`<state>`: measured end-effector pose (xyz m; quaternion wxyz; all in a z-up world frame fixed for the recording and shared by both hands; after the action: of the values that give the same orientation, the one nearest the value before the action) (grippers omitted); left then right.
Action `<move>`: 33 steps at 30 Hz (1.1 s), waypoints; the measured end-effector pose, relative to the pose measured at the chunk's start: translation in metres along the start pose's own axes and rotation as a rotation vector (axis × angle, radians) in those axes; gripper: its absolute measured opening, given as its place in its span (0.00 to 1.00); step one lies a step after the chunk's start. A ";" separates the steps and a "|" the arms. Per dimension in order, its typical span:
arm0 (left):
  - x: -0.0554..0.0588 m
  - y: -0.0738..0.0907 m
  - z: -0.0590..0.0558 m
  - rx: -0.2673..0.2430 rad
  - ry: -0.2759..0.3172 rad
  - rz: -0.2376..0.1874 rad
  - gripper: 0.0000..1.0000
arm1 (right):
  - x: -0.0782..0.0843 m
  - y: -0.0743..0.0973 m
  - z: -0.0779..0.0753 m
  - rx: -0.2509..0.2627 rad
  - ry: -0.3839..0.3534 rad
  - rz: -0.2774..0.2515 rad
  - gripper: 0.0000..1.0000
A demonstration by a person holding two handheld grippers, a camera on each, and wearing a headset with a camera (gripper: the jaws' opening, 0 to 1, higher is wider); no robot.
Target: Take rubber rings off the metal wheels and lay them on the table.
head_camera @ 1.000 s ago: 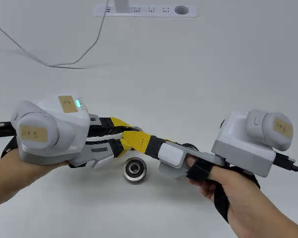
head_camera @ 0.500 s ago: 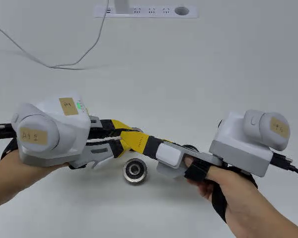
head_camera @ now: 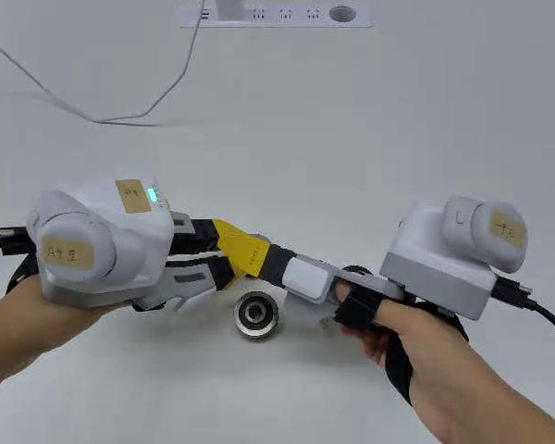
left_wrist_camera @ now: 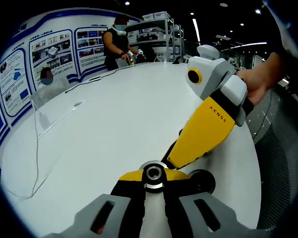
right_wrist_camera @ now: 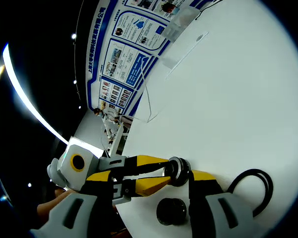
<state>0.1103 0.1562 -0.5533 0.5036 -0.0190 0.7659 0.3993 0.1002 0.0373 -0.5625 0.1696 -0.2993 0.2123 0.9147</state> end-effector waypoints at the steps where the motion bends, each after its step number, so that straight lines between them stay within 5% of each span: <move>1: 0.000 0.000 0.000 0.000 -0.003 0.002 0.13 | 0.000 0.000 0.001 0.000 0.004 0.000 0.63; 20: 0.000 0.000 -0.001 -0.011 0.001 0.013 0.13 | 0.000 0.006 -0.003 -0.012 -0.016 0.007 0.53; 33: 0.000 0.000 -0.001 -0.008 -0.002 0.013 0.13 | 0.002 0.007 -0.010 0.026 -0.005 0.012 0.36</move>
<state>0.1093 0.1554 -0.5531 0.5018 -0.0157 0.7639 0.4055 0.1007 0.0266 -0.5691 0.1685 -0.2934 0.2253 0.9137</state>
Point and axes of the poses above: the centre of the closed fingertips' face, and the gripper's own axes: y roughly backward along the fingers, z roughly to its left, x roughly out of its underside, the point moved 8 cm from there along y, roughly backward along the fingers, and after that the axes turned 15 degrees about y, right-handed, at the moved point
